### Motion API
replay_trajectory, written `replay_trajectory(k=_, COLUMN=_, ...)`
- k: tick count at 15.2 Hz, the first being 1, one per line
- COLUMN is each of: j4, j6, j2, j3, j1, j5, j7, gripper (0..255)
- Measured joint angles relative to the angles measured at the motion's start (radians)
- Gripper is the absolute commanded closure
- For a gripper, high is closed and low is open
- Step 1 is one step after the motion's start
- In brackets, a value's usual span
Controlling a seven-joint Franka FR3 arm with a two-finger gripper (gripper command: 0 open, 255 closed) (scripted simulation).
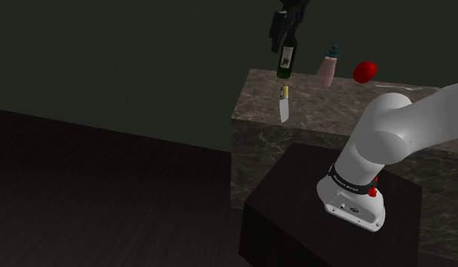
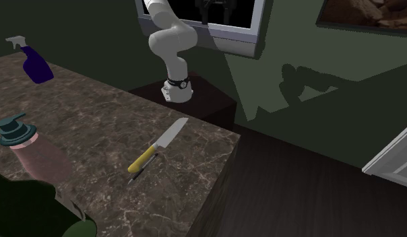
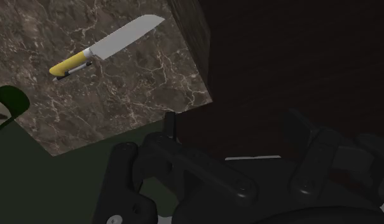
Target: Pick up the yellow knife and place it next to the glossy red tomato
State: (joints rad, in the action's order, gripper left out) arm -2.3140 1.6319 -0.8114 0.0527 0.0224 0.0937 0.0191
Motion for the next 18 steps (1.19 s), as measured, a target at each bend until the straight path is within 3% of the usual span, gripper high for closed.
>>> replay_trajectory(k=6, j4=-0.048, j6=0.086, j2=0.075, j3=0.001, j1=-0.056, j5=0.024, j7=0.087, gripper=0)
replay_trajectory(k=18, j4=-0.059, j6=0.333, j2=0.420, j3=-0.026, j1=-0.228, j5=0.118, j7=0.357, gripper=0)
